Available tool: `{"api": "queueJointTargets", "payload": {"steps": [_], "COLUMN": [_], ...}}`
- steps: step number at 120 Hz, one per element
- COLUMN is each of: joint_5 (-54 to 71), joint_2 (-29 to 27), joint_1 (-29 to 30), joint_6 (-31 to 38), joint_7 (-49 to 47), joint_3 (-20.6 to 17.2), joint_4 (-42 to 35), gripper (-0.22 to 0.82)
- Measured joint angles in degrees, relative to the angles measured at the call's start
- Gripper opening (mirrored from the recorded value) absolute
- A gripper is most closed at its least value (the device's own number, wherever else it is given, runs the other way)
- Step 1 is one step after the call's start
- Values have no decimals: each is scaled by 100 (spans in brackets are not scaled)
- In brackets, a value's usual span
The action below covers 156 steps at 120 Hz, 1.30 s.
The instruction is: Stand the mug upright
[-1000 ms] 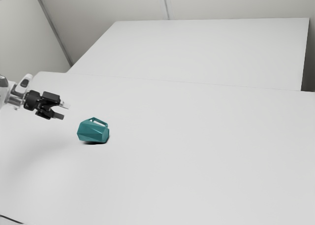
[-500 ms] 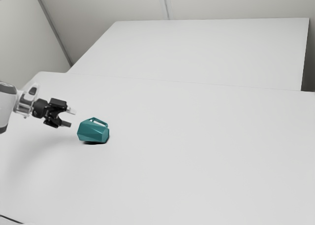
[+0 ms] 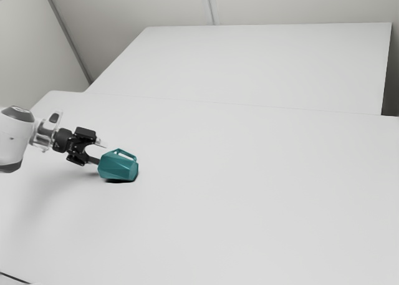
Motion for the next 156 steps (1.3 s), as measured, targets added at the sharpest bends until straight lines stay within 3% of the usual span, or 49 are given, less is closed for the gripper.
{"api": "queueJointTargets", "payload": {"steps": [59,138,156], "joint_5": [-182,-253,-268], "joint_2": [87,88,83], "joint_1": [-60,-138,-189], "joint_6": [36,84,115], "joint_7": [-46,-75,-85], "joint_3": [-222,-225,-239], "joint_4": [-62,-71,-65], "gripper": [57,-3,-10]}}
